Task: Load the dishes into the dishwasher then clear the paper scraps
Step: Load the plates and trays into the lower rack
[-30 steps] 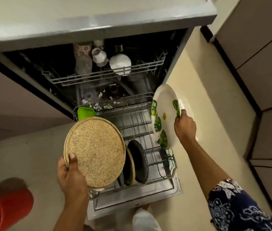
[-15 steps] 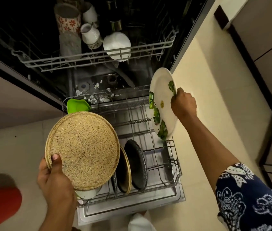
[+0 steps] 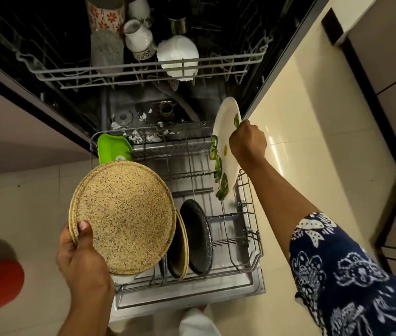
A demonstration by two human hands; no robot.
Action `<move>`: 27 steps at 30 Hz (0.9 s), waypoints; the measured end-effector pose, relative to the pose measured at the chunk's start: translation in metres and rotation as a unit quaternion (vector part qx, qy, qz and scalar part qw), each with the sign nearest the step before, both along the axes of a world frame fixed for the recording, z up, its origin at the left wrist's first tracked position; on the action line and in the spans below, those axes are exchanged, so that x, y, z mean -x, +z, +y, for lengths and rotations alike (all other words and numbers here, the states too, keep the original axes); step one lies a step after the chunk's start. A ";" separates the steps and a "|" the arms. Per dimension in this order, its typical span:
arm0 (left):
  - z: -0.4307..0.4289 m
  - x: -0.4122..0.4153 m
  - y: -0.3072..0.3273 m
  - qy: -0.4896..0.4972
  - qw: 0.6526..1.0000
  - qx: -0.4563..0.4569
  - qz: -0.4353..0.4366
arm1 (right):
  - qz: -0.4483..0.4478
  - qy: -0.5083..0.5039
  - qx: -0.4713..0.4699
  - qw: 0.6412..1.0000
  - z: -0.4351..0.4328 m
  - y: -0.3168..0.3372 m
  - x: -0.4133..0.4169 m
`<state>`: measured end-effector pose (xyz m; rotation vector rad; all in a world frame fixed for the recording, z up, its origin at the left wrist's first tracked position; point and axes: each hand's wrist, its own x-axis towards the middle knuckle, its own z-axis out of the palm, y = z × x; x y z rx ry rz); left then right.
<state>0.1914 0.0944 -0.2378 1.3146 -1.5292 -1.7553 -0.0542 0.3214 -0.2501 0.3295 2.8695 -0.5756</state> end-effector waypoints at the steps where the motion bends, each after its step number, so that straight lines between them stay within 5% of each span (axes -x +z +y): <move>1: 0.001 0.001 0.001 0.004 1.000 -0.003 0.000 | -0.006 -0.001 -0.001 1.000 -0.004 -0.003 0.004; 13: 0.022 0.010 0.007 -0.017 0.999 -0.022 0.018 | -0.078 0.009 -0.025 0.997 0.006 -0.026 0.031; 20: 0.031 0.007 0.003 -0.028 0.999 -0.009 0.021 | 0.064 0.066 -0.045 0.995 0.006 -0.032 0.010; 25: 0.031 0.000 -0.003 -0.063 0.998 -0.016 0.020 | 0.202 0.142 0.083 0.966 0.016 -0.024 -0.052; 27: 0.033 -0.003 -0.008 -0.073 0.997 -0.034 0.016 | 0.150 0.142 0.219 0.954 0.022 -0.025 -0.088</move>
